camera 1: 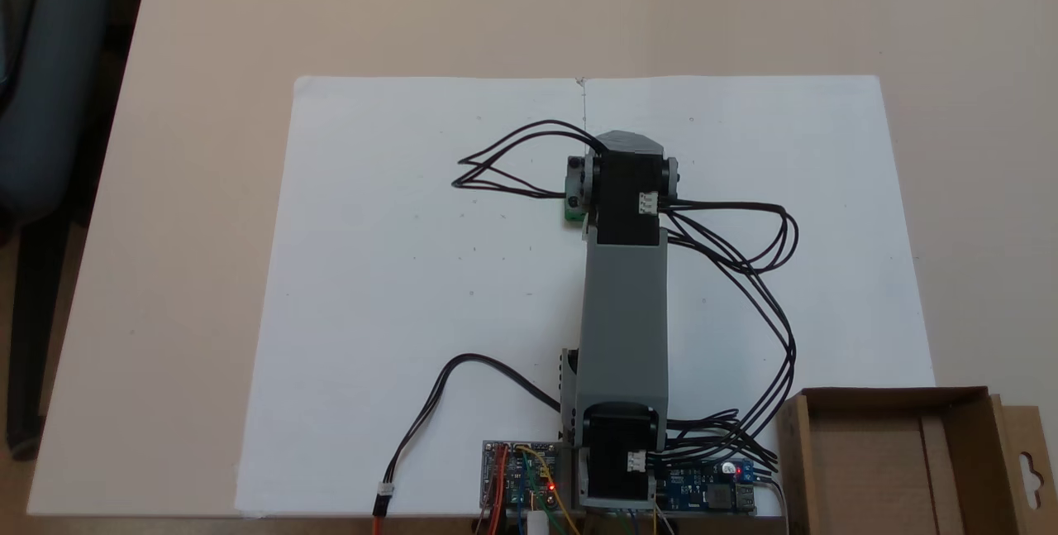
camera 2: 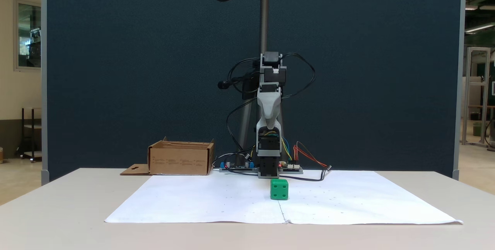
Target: Grasp a green dice and put it in the bin.
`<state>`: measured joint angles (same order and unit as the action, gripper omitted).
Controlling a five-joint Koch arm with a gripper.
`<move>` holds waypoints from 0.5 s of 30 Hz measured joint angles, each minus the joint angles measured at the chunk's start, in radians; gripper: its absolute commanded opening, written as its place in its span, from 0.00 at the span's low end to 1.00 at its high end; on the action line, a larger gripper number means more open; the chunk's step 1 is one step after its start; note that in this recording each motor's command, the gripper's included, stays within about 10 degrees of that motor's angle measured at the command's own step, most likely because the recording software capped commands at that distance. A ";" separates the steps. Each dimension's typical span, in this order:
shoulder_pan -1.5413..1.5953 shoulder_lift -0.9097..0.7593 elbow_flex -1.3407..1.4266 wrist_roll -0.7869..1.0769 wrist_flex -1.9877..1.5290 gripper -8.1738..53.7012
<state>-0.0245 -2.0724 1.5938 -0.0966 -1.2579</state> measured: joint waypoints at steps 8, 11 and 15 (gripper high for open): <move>0.014 0.014 -0.006 -0.026 -0.008 0.83; 0.023 0.017 -0.008 -0.026 -0.008 0.83; 0.025 0.071 -0.006 -0.038 -0.008 0.83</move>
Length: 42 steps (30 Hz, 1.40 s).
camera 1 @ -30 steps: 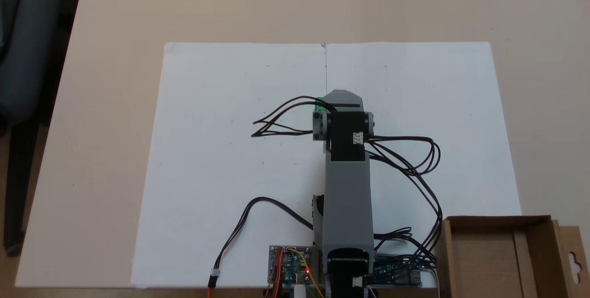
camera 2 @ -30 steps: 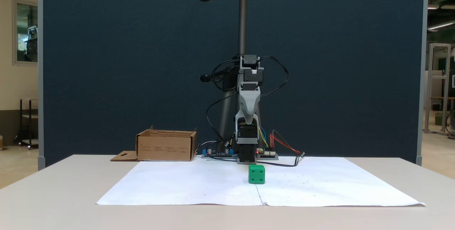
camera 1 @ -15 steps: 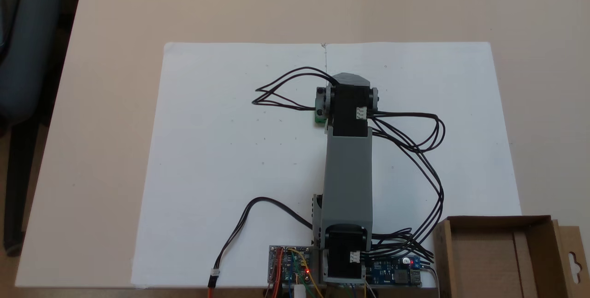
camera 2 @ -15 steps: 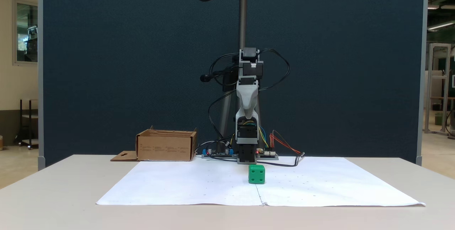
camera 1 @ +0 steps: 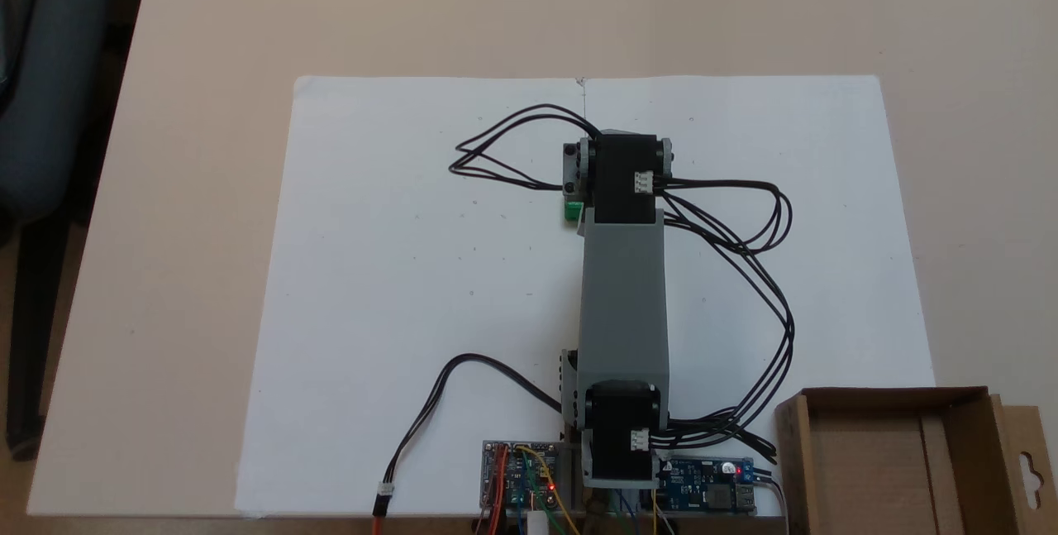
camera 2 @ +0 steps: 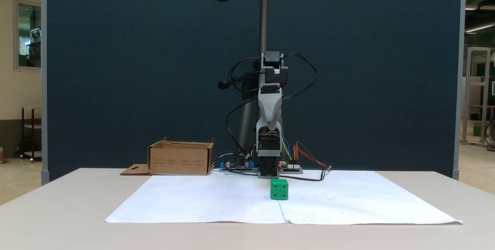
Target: Grasp a green dice and put it in the bin.
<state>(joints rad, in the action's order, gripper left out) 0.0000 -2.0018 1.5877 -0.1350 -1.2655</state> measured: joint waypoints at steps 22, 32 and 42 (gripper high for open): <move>0.061 0.249 0.000 -0.077 0.097 0.83; 0.064 0.348 0.000 -0.077 0.232 0.84; 0.038 0.371 0.051 -0.074 0.353 0.85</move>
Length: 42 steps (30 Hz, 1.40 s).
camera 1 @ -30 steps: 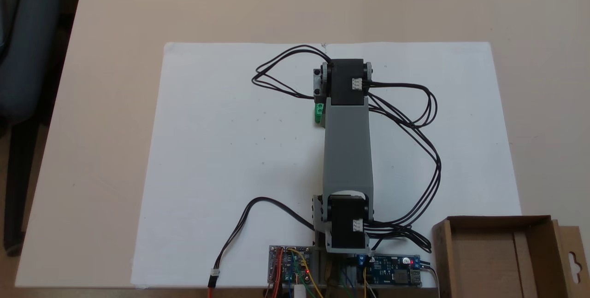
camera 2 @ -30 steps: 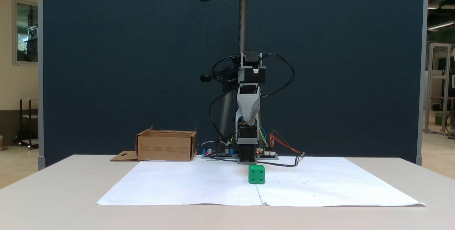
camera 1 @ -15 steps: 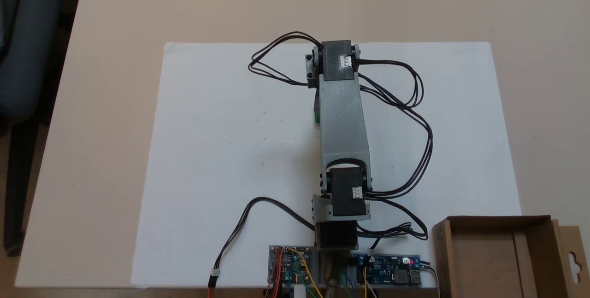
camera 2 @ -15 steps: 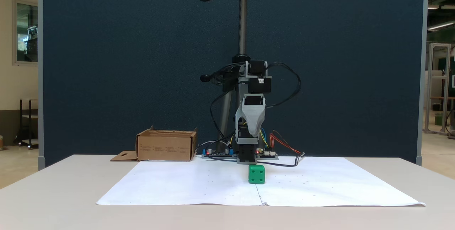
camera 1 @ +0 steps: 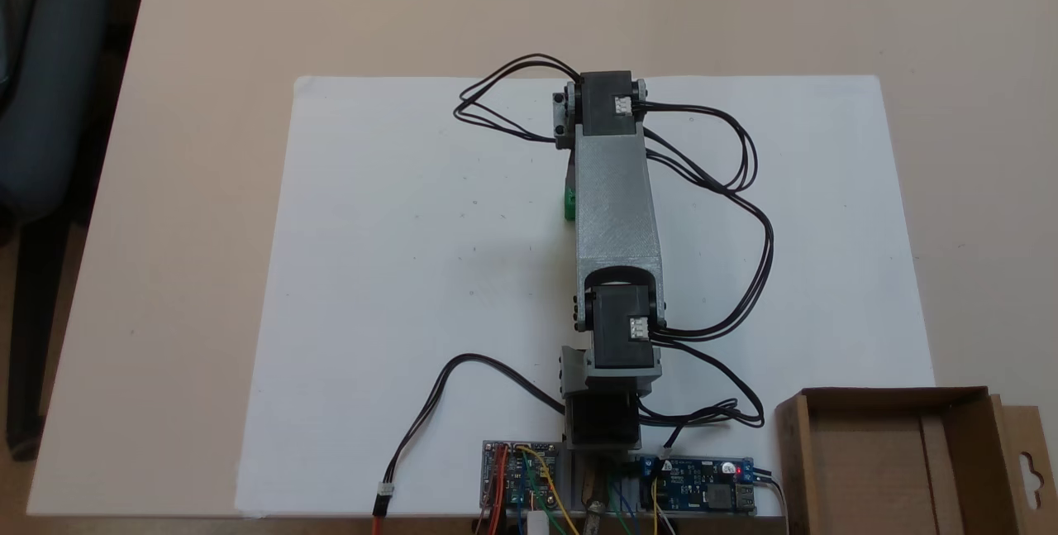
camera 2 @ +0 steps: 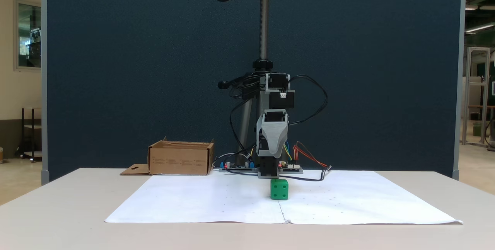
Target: Grasp a green dice and put it in the bin.
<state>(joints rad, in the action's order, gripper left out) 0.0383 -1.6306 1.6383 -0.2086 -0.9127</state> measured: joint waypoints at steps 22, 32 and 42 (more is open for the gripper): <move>-0.021 0.000 0.144 0.023 0.015 0.87; -0.021 -0.002 0.199 0.044 0.092 0.87; -0.021 0.018 0.199 0.094 0.147 0.87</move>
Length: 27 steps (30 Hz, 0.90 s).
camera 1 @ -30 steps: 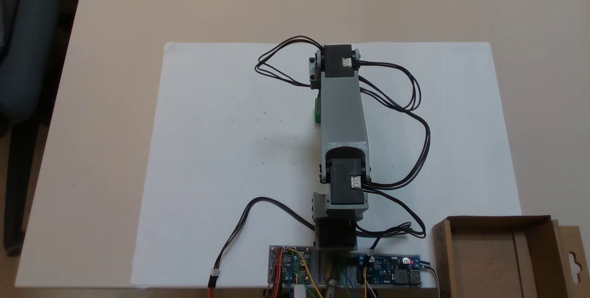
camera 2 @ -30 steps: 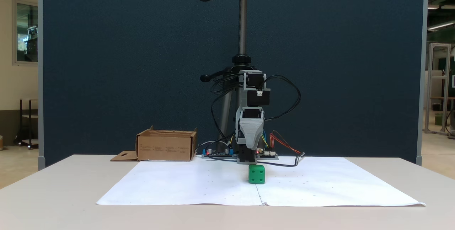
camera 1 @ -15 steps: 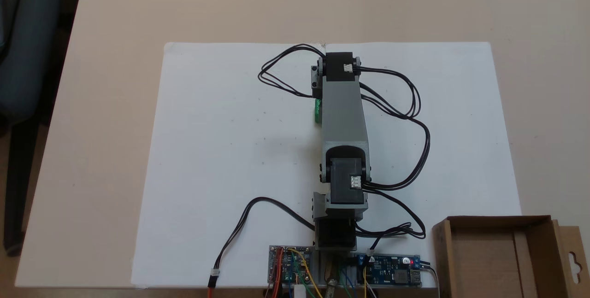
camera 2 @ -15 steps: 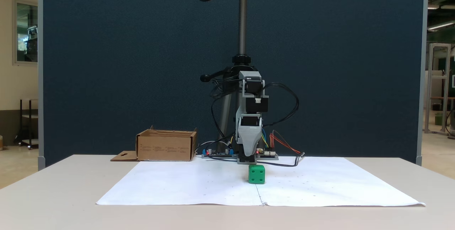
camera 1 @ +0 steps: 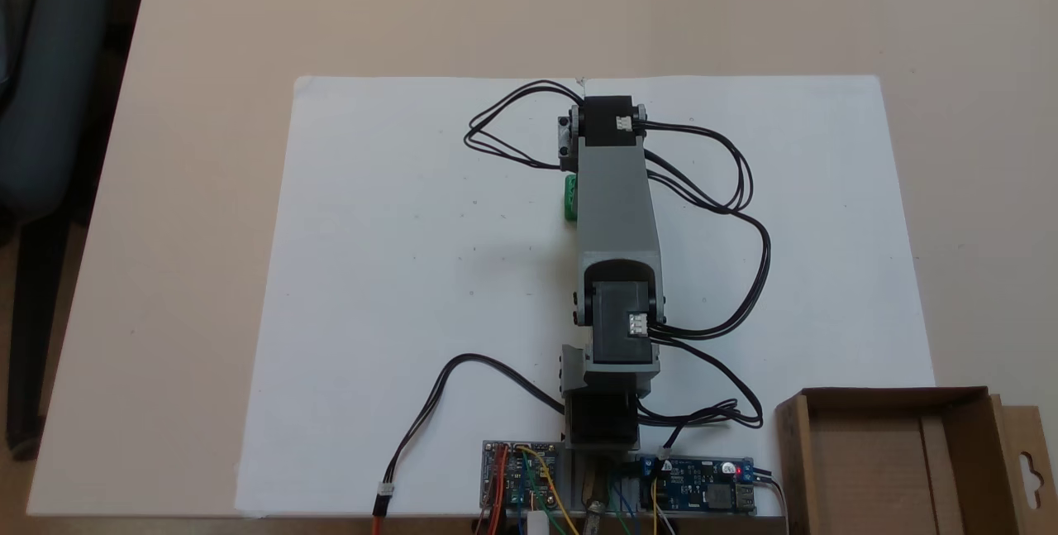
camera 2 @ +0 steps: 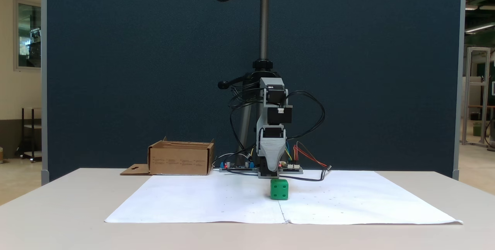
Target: Grasp a green dice and put it in the bin.
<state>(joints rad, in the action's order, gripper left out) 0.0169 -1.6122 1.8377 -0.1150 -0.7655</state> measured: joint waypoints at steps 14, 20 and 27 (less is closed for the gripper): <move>0.006 0.087 0.011 0.002 0.002 0.87; 0.043 0.144 0.011 0.002 0.021 0.86; 0.048 0.155 0.072 0.002 0.192 0.85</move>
<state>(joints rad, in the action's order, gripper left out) 0.0644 -1.4573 1.9098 -0.1135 -0.5737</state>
